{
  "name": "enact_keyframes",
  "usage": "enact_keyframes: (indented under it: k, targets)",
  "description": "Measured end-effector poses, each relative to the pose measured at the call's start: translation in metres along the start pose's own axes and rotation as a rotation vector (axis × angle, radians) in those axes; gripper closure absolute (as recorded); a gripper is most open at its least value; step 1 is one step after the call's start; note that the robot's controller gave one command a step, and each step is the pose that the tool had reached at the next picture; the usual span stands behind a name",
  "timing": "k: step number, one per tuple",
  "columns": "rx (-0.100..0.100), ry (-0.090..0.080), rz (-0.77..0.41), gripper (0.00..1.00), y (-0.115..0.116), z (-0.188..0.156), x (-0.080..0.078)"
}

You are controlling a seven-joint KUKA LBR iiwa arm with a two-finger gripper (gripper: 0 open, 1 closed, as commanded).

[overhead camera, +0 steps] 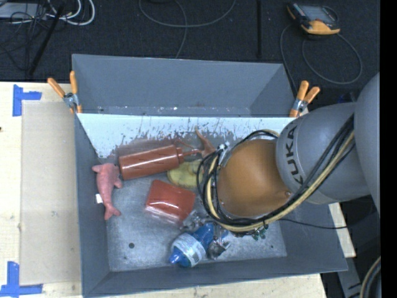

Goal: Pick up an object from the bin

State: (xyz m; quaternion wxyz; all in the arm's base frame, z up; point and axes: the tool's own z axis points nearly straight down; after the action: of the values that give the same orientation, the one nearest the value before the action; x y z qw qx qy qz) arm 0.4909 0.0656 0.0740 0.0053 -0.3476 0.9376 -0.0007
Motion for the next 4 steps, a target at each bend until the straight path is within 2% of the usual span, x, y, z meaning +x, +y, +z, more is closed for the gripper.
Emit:
enact_keyframes:
  k: [2,4]
  targets:
    - [-0.003,0.004,0.0,1.0,0.001,-0.004,0.001]
    - [-0.01,0.014,-0.001,1.0,0.003,-0.043,0.003]
